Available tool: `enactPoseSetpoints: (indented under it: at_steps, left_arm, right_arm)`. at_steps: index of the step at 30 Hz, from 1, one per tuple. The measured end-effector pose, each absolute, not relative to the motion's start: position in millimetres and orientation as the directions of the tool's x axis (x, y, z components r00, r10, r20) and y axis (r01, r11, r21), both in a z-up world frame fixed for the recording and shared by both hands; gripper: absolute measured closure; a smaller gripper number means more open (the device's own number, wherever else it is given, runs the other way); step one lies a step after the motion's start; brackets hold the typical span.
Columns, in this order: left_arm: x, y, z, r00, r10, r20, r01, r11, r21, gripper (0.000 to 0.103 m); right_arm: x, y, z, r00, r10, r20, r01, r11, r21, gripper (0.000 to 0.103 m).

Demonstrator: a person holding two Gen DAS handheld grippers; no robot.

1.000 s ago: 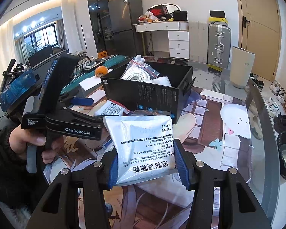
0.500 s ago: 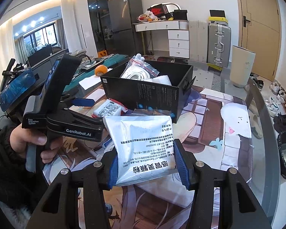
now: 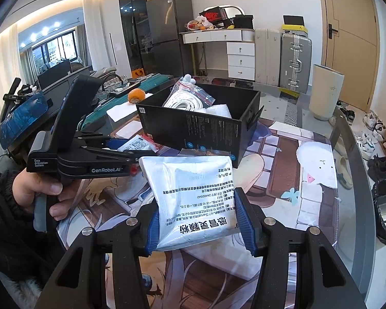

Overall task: Organize soft objects
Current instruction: 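Grasp the red-and-white packet with the left tool while the right tool holds the sachet, then carry the packet and sachet up over the black box with both tools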

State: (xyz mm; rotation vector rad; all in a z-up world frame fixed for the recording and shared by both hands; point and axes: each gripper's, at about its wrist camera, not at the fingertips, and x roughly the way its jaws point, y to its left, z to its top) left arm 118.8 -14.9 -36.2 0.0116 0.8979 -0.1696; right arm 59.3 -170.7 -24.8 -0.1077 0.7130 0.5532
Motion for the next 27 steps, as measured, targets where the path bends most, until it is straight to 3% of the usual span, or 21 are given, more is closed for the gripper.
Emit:
enactPoseSetpoints:
  at_steps: [27]
  left_arm:
    - [76,-3,15,0.719,-0.231,-0.655,0.233,0.969,-0.085,0.057]
  right_arm:
    - [56,-160,-9,0.689,0.409,-0.598,-0.479,0.877,0.048,0.051]
